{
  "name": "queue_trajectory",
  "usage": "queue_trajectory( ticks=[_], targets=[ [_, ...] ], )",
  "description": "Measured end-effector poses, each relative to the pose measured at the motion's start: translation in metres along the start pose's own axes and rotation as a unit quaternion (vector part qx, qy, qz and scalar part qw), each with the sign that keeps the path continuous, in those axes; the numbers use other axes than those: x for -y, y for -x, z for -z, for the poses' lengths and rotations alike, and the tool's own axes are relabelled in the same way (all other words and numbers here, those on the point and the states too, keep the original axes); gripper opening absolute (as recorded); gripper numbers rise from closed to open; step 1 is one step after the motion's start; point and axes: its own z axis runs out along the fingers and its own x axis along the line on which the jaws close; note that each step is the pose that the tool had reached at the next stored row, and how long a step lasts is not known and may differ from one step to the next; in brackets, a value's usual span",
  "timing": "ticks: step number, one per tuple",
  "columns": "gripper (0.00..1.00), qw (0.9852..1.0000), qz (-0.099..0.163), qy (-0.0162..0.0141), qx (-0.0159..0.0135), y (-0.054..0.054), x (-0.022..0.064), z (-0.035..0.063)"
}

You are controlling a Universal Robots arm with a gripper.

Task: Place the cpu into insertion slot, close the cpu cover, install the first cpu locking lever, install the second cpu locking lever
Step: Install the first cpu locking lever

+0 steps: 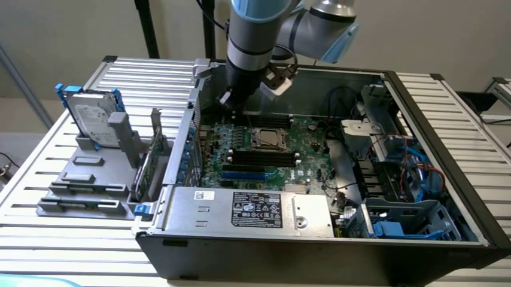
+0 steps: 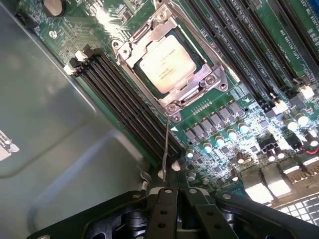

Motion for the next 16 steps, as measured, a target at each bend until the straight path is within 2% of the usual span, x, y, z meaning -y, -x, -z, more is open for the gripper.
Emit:
queue_trajectory(
  ticks=[2, 5, 10, 16],
  targets=[
    [0.11, 1.0, -0.008, 0.001, -0.0037, 0.0, 0.0002, 0.0006],
    [0.11, 0.9999, -0.015, 0.0023, -0.0063, -0.001, 0.0004, 0.0023],
    [0.11, 0.9998, -0.019, 0.0032, -0.0075, -0.006, -0.0056, 0.0033],
    [0.11, 0.9998, -0.019, 0.0033, -0.0079, -0.02, -0.0208, 0.0051]
  ],
)
